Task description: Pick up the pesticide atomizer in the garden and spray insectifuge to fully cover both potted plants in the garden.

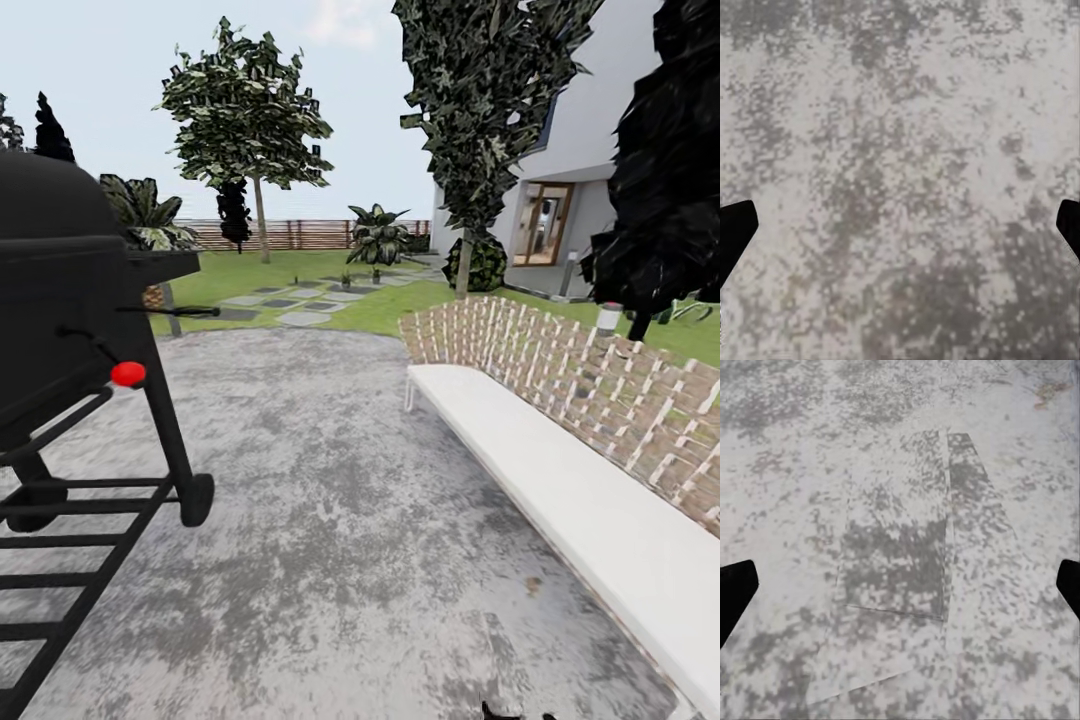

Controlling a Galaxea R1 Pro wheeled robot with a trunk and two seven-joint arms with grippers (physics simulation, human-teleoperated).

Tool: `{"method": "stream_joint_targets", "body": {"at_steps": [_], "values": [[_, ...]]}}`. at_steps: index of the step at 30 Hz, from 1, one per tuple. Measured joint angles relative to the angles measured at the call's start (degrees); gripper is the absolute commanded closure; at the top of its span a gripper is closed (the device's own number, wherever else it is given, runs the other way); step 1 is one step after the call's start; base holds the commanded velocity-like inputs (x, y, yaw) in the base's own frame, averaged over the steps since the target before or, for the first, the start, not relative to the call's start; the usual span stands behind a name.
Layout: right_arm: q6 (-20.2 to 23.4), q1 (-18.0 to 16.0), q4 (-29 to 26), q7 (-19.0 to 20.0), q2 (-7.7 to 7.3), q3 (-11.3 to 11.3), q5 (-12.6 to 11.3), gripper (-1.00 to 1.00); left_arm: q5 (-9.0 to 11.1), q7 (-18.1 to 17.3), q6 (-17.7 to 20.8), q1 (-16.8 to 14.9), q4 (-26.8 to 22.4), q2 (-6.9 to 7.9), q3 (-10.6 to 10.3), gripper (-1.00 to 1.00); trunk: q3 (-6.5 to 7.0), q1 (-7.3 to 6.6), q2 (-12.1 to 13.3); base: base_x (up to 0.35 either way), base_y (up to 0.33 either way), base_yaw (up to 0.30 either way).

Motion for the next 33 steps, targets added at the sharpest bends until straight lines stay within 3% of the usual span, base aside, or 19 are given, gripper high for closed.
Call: {"method": "stream_joint_targets", "body": {"at_steps": [5,14,33], "values": [[0.1,0.0,-2.4,0.2,-0.06,0.1,0.2,-1.0,0.2,0.0,0.0,0.0,0.0,0.06,0.3,-1.0,-0.17,0.0,0.0,0.319,0.0,0.25],[0.1,0.0,0.1,0.0,-0.25,0.3,0.2,-1.0,0.5,0.0,0.1,-0.1,0.0,0.05,0.5,-1.0,-0.52,0.0,0.0,0.311,0.0,0.237],[0.1,0.0,0.2,0.2,-0.33,0.3,0.3,-1.0,0.4,-0.1,0.0,-0.1,0.0,0.18,0.5,-1.0,-0.6,0.0,0.0,0.262,0.0,0.011]]}}
